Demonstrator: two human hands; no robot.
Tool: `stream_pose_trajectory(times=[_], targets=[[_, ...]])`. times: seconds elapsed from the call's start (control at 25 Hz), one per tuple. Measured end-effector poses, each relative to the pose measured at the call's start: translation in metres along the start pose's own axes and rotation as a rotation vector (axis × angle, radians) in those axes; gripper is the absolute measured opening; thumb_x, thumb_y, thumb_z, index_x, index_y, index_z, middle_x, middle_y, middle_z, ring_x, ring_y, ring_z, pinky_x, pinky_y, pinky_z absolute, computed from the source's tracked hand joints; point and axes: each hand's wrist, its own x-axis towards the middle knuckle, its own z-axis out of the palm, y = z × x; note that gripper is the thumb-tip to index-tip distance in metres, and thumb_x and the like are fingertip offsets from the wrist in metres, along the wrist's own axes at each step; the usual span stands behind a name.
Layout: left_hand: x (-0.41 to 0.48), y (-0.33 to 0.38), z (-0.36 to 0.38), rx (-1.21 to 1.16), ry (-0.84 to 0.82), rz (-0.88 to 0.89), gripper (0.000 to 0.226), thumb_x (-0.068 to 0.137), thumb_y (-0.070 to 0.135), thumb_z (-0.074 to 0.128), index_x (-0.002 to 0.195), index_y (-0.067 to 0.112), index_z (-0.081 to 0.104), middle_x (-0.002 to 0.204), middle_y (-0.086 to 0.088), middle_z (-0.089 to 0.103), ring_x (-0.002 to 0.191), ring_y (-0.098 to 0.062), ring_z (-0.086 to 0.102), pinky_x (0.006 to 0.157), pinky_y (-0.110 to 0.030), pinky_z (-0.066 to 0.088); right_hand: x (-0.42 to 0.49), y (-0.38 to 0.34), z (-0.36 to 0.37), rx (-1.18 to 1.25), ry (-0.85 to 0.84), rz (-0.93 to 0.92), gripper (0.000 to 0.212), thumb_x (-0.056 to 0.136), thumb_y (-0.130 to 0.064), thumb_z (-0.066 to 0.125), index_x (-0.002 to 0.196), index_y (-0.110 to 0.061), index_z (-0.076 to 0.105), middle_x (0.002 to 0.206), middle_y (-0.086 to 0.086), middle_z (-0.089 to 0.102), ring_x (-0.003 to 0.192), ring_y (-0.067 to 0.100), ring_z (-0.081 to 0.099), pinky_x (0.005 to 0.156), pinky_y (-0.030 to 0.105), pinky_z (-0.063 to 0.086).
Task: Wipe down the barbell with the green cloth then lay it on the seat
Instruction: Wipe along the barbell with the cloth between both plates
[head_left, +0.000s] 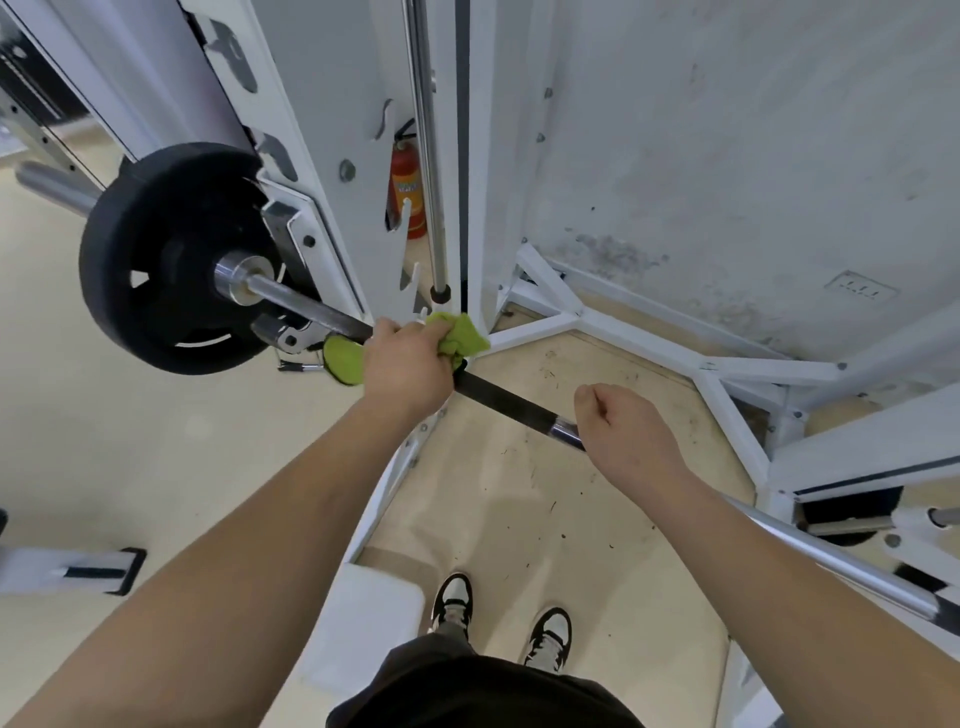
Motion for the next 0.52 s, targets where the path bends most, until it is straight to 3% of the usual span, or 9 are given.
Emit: stream_pose_trajectory(times=[0.12, 0.28, 0.32, 0.4, 0.52], targets=[[-0.009, 0.052, 0.009, 0.148, -0.165, 0.15, 0.028, 0.089, 0.027, 0.048, 0.113, 0.034, 0.059, 0.1, -0.001, 0.069, 0.102, -0.031, 0.052, 0.084, -0.042, 0.039, -0.002, 0.007, -0.008, 0.029, 0.048, 0.047, 0.052, 0.108, -0.038, 0.034, 0.062, -0.016, 0.042, 0.063, 0.001, 0.049, 0.059, 0.018, 0.046, 0.057, 0.035, 0.038], [-0.059, 0.11, 0.028, -0.051, -0.278, 0.581, 0.037, 0.089, 0.025, 0.055, 0.126, 0.031, 0.057, 0.101, 0.002, 0.067, 0.101, -0.03, 0.055, 0.086, -0.042, 0.04, 0.0, 0.019, -0.016, 0.053, 0.1, 0.1, 0.049, 0.108, -0.036, 0.037, 0.063, -0.018, 0.047, 0.063, 0.003, 0.054, 0.061, 0.02, 0.051, 0.053, 0.033, 0.034], [-0.054, 0.105, 0.023, -0.028, -0.29, 0.58, 0.041, 0.091, 0.026, 0.053, 0.131, 0.033, 0.054, 0.099, 0.004, 0.063, 0.103, -0.028, 0.054, 0.089, -0.043, 0.039, 0.0, 0.024, -0.019, 0.058, 0.108, 0.104, 0.048, 0.108, -0.035, 0.038, 0.064, -0.017, 0.047, 0.063, 0.004, 0.054, 0.061, 0.02, 0.051, 0.053, 0.033, 0.035], [-0.031, 0.082, 0.017, 0.052, -0.218, 0.398, 0.042, 0.097, 0.028, 0.047, 0.138, 0.038, 0.049, 0.097, 0.001, 0.06, 0.105, -0.027, 0.053, 0.096, -0.044, 0.037, -0.002, 0.032, -0.024, 0.048, 0.114, 0.085, 0.046, 0.106, -0.033, 0.042, 0.064, -0.016, 0.047, 0.063, 0.003, 0.053, 0.061, 0.021, 0.05, 0.057, 0.035, 0.039], [-0.022, 0.064, 0.022, 0.118, -0.015, 0.223, 0.04, 0.095, 0.028, 0.046, 0.134, 0.03, 0.053, 0.097, -0.005, 0.07, 0.1, -0.032, 0.058, 0.083, -0.04, 0.038, -0.002, 0.036, -0.025, 0.05, 0.1, 0.052, 0.043, 0.103, -0.031, 0.047, 0.062, -0.018, 0.047, 0.058, -0.002, 0.048, 0.059, 0.02, 0.047, 0.057, 0.036, 0.041]])
